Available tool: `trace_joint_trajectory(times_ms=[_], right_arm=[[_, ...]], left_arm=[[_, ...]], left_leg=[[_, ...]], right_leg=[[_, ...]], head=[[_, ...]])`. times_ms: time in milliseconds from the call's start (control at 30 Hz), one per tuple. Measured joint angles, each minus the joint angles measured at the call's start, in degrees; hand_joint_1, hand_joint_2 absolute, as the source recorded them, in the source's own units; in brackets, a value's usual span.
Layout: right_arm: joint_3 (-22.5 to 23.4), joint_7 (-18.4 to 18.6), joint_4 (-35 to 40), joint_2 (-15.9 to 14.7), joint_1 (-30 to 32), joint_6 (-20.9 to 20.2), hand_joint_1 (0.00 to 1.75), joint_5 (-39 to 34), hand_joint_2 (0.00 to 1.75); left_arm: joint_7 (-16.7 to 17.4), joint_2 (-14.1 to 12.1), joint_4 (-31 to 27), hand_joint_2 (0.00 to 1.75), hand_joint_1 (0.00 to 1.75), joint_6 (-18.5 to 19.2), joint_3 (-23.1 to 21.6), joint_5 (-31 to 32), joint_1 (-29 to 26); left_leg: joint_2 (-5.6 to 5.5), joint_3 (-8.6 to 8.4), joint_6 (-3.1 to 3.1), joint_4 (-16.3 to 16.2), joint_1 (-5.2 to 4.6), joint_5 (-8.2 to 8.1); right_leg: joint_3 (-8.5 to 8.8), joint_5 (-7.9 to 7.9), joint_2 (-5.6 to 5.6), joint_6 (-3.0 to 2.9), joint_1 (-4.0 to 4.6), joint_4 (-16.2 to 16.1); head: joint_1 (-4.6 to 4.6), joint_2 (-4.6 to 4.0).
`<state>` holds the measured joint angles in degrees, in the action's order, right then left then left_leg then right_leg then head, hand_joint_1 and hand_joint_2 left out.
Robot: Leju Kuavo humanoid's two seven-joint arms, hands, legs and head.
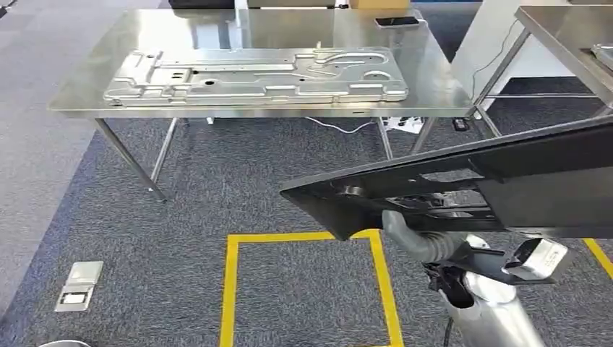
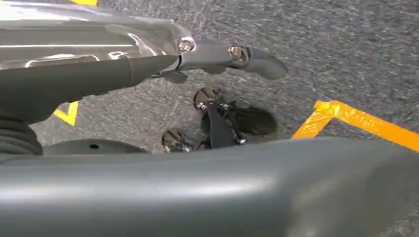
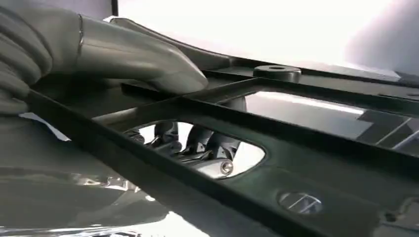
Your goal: Take the parts from the cabinet and place them on the table.
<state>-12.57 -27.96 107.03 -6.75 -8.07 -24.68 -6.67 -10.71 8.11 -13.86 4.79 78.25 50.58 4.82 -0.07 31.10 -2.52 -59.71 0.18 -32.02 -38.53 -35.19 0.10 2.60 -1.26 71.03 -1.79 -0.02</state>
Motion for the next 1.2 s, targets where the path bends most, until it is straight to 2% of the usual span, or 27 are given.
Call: trace_joint_trajectory(times_ms=[67,100,133,167,200,267,300,400,433,467,533,567,600,633,667,733,800,833,933,967,1000,1033,1067,1100,1133,1167,1200], right_arm=[[0.02,0.00,0.00,-0.04,0.03,0.00,1.75,0.02,1.75],[0.00,0.00,-0.33,-0.09,0.07,-0.02,1.75,0.02,1.75],[0.02,0.02,-0.39,-0.11,-0.04,-0.02,1.75,0.02,1.75],[0.02,0.02,-0.31,-0.13,0.38,-0.02,1.75,0.07,1.75],[0.04,0.04,-0.31,-0.15,0.35,-0.02,1.75,0.07,1.75],[0.04,0.00,-0.17,-0.15,0.17,0.00,1.75,0.02,1.75],[0.04,0.00,0.00,-0.15,0.06,0.00,1.75,0.02,1.75],[0.04,0.00,0.02,-0.15,-0.03,0.00,1.75,0.02,1.75],[0.04,0.00,0.02,-0.15,0.04,0.00,1.75,0.02,1.75],[0.04,0.00,0.02,-0.15,0.09,0.00,1.75,0.02,1.75],[0.04,0.00,0.04,-0.15,0.05,0.00,1.75,0.02,1.75],[0.04,0.00,0.04,-0.15,0.00,0.00,1.75,0.02,1.75],[0.04,0.00,0.02,-0.15,-0.02,0.00,1.75,0.02,1.75],[0.04,0.00,0.00,-0.15,-0.07,0.00,1.75,0.02,1.75],[0.04,0.00,0.04,-0.15,-0.05,0.00,1.75,0.02,1.75],[0.00,0.00,0.04,-0.11,0.27,-0.02,1.75,0.02,1.75],[-0.02,0.00,0.11,-0.15,0.04,-0.02,1.75,0.07,1.75],[-0.09,-0.02,0.11,-0.15,-0.27,-0.04,1.75,0.09,1.75],[-0.17,-0.02,0.00,-0.15,-0.05,-0.04,1.75,0.18,1.75],[-0.26,-0.02,0.00,-0.15,-0.02,-0.02,1.75,0.22,1.75],[-0.28,-0.02,0.00,-0.15,-0.02,-0.04,1.75,0.24,1.75],[-0.28,-0.02,0.00,-0.15,-0.03,-0.02,1.75,0.24,1.75],[-0.28,-0.02,0.00,-0.15,-0.04,-0.04,1.75,0.26,1.75],[-0.31,-0.02,-0.04,-0.15,-0.03,-0.04,1.75,0.28,1.75],[-0.37,0.00,-0.22,-0.15,-0.05,-0.07,1.75,0.30,1.75],[-0.42,0.02,-0.26,-0.15,-0.37,-0.09,1.75,0.35,1.75],[-0.42,0.00,-0.20,-0.15,0.05,-0.11,1.75,0.42,1.75]], left_arm=[[0.00,0.00,0.00,1.75,0.00,0.02,0.00,0.00,0.03],[0.00,0.00,0.00,1.75,0.00,0.00,0.00,0.00,0.11],[0.02,0.00,0.00,1.75,0.00,0.02,0.00,0.00,0.31],[0.07,0.00,0.00,1.75,0.00,0.00,0.00,0.00,0.22],[0.06,0.00,0.00,1.75,0.00,0.00,0.00,0.00,0.15],[0.07,0.00,0.00,1.75,0.00,0.00,0.00,0.00,0.23],[-0.02,0.00,0.00,1.75,0.00,0.02,0.00,0.00,0.43],[0.00,0.00,0.00,1.75,0.00,0.02,0.00,0.00,0.42],[0.02,0.00,0.00,1.75,0.00,0.02,0.00,0.00,0.23],[0.02,0.00,0.00,1.75,0.00,0.02,0.00,0.00,0.13],[0.02,0.00,0.00,1.75,0.00,0.02,0.00,0.00,0.10],[0.02,0.00,0.00,1.75,0.00,0.02,0.00,0.00,0.11],[0.02,-0.04,0.00,1.75,0.00,0.02,0.00,0.00,0.10],[0.00,-0.07,0.00,1.75,0.00,0.02,0.00,0.00,0.13],[0.02,-0.07,0.00,1.75,0.00,0.02,0.00,0.00,0.12],[0.02,-0.13,0.00,1.75,0.00,-0.04,0.00,0.00,-0.11],[-0.09,-0.15,0.00,1.75,0.00,-0.06,0.00,0.00,-0.01],[-0.07,-0.15,0.00,1.75,0.00,-0.06,0.00,0.00,0.11],[0.00,0.00,0.00,1.75,0.00,0.00,0.00,0.02,0.21],[0.00,0.02,0.00,1.75,0.00,0.00,0.00,0.02,0.09],[0.00,0.02,0.00,1.75,0.00,0.00,0.00,0.02,-0.01],[0.00,0.02,0.00,1.75,0.00,-0.06,0.00,0.02,0.01],[0.00,0.02,0.00,1.75,0.00,-0.06,0.00,0.02,0.05],[0.00,0.02,0.00,1.75,0.00,-0.06,0.00,0.00,0.07],[-0.04,0.00,0.00,1.75,0.00,-0.06,0.00,0.02,0.27],[0.00,0.00,0.00,1.75,0.00,-0.06,0.00,0.02,0.33],[0.04,0.00,0.00,1.75,0.00,-0.06,0.00,0.02,0.31]], left_leg=[[-0.01,-1.66,0.70,0.01,0.25,-1.36],[-0.08,-1.90,0.98,-0.03,0.17,-1.58],[-0.03,-1.24,1.23,-0.20,0.05,-1.72],[-0.03,-1.33,1.49,-0.08,0.00,-2.00],[-0.01,-1.80,1.62,-0.13,-0.02,-2.02],[-0.01,-1.91,1.87,-0.80,0.03,-2.17],[-0.01,-0.81,2.18,-3.23,0.07,-2.46],[-0.01,6.75,2.94,-14.98,0.33,-7.07],[-0.01,8.64,2.95,-17.10,0.31,-7.44],[-0.01,9.41,2.81,-16.89,0.28,-6.47],[-0.02,8.17,2.05,-10.62,-0.02,-0.70],[-0.02,7.05,1.34,-6.44,-0.31,2.66],[-0.02,6.39,0.48,-4.49,-0.73,4.04],[-0.08,7.07,0.13,-4.50,-1.13,2.58],[-0.06,6.41,-0.42,-2.26,-1.43,2.89],[-0.05,5.59,-0.58,-1.52,-1.38,2.66],[-0.13,3.28,-0.60,0.14,-0.67,2.84],[-0.10,2.83,-0.85,0.28,-0.59,2.66],[-0.12,2.24,-0.83,0.27,-0.45,1.69],[-0.12,1.80,-0.69,0.27,-0.41,1.29],[-0.12,1.15,-0.51,0.27,-0.33,0.78],[-0.13,0.42,-0.23,0.26,-0.23,0.26],[-0.15,-0.50,0.21,0.26,-0.11,-0.41],[-0.16,-1.19,0.53,0.31,0.01,-0.93],[-0.12,-1.20,0.80,0.20,-0.13,-1.10],[-0.06,-0.55,1.09,0.02,-0.22,-1.29],[-0.08,-0.65,1.32,0.04,-0.27,-1.50]], right_leg=[[2.20,6.79,-0.14,0.43,-0.16,-8.61],[1.35,6.24,-0.11,0.26,0.32,-7.83],[1.75,5.12,-0.31,-0.60,0.40,-9.73],[1.40,5.84,-0.22,-1.44,0.41,-9.33],[1.53,5.37,-0.19,-1.98,0.44,-9.32],[2.60,5.08,-0.09,-2.46,-0.05,-9.79],[3.30,4.74,-0.17,-2.94,-0.11,-9.94],[4.49,3.53,-0.18,-3.28,-0.04,-9.98],[4.99,3.12,-0.07,-3.28,0.01,-9.98],[5.59,2.67,0.03,-3.24,0.08,-9.98],[7.26,1.64,0.07,-3.22,0.33,-10.01],[8.05,1.11,0.02,-3.16,0.41,-10.04],[8.69,0.63,-0.08,-3.05,0.21,-10.23],[8.76,0.43,0.06,-2.71,0.24,-10.28],[8.50,0.08,0.06,-2.16,0.12,-10.32],[9.41,0.89,0.06,-1.26,0.24,-10.17],[9.88,0.04,0.01,-0.95,0.28,-8.95],[8.54,-1.05,0.03,-0.91,0.26,-6.72],[1.21,-5.08,0.01,-0.10,0.17,3.21],[-0.07,-4.37,-0.01,-0.11,0.14,3.86],[-0.09,-2.03,-0.03,-0.02,0.10,2.07],[0.80,1.02,-0.04,0.16,0.06,-1.23],[2.41,5.26,-0.06,0.28,0.00,-6.37],[3.23,6.06,0.01,0.13,0.04,-8.07],[2.60,5.32,-0.01,0.02,0.57,-8.29],[3.20,3.85,-0.24,-1.05,0.63,-10.02],[2.93,4.59,-0.19,-1.81,0.62,-9.82]], head=[[0.00,0.02],[-0.02,0.00],[0.15,0.00],[0.07,0.02],[-0.04,0.02],[-0.11,0.02],[-0.11,0.02],[-0.20,0.02],[-0.20,0.02],[-0.20,0.02],[-0.20,0.02],[-0.20,0.02],[-0.13,0.02],[-0.18,0.02],[-0.24,0.02],[-0.26,0.02],[-0.09,0.02],[-0.09,0.02],[-0.07,0.02],[-0.07,0.02],[-0.04,0.02],[-0.07,0.02],[-0.04,0.02],[-0.07,0.02],[-0.17,0.02],[0.29,0.02],[0.18,0.02]])
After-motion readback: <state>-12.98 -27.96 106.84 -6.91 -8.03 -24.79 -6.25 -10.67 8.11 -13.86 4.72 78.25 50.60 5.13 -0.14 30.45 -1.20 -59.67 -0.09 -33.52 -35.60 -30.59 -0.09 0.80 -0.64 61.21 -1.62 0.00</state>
